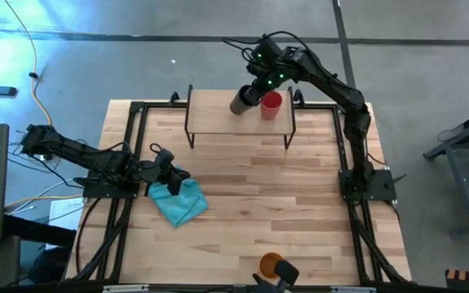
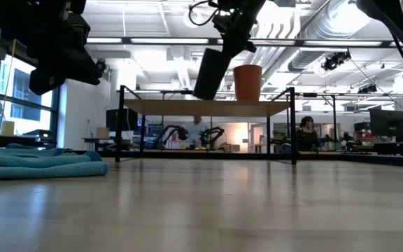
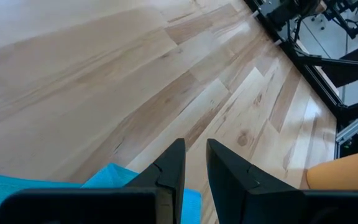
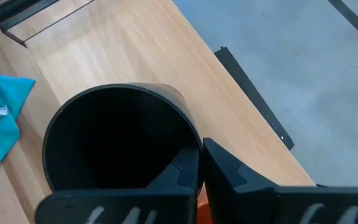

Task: Stack small to large cups/mugs on shelf
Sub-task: Put the black cup on the shelf

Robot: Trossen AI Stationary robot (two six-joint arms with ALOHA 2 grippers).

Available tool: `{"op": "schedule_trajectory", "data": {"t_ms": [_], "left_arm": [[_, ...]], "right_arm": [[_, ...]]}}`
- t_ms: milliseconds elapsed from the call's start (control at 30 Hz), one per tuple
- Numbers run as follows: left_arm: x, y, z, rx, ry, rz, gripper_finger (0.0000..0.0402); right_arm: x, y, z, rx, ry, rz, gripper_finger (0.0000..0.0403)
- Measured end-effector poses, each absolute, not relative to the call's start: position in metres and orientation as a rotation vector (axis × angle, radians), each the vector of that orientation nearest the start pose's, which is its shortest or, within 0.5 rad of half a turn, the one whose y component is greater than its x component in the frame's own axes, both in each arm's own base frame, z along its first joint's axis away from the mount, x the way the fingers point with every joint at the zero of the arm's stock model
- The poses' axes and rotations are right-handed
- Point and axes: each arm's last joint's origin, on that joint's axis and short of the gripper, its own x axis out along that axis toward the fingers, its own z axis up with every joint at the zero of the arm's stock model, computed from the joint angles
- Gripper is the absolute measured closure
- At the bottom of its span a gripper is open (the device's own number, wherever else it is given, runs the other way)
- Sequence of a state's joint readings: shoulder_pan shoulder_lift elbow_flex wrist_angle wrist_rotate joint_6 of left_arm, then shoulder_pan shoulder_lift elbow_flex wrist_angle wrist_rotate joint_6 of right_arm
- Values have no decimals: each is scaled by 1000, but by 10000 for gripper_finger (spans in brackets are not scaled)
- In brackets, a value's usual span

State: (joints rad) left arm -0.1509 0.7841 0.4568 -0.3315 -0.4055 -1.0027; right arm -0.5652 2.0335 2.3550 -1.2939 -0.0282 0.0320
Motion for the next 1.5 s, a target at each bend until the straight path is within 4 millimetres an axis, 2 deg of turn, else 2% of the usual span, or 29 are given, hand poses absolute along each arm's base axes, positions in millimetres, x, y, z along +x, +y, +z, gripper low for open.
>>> {"op": "schedule_trajectory", "data": {"t_ms": [167, 333, 1000, 1500], "left_arm": [[159, -12, 210, -780, 447, 539, 346], [159, -12, 210, -780, 447, 539, 346], [158, -12, 210, -772, 448, 552, 346], [158, -12, 210, -768, 438, 565, 346]], "right_arm": [[352, -218, 384, 317, 954, -486, 403], [355, -219, 384, 307, 939, -479, 403], [351, -222, 383, 305, 953, -460, 403], [345, -216, 387, 303, 989, -445, 403]]}}
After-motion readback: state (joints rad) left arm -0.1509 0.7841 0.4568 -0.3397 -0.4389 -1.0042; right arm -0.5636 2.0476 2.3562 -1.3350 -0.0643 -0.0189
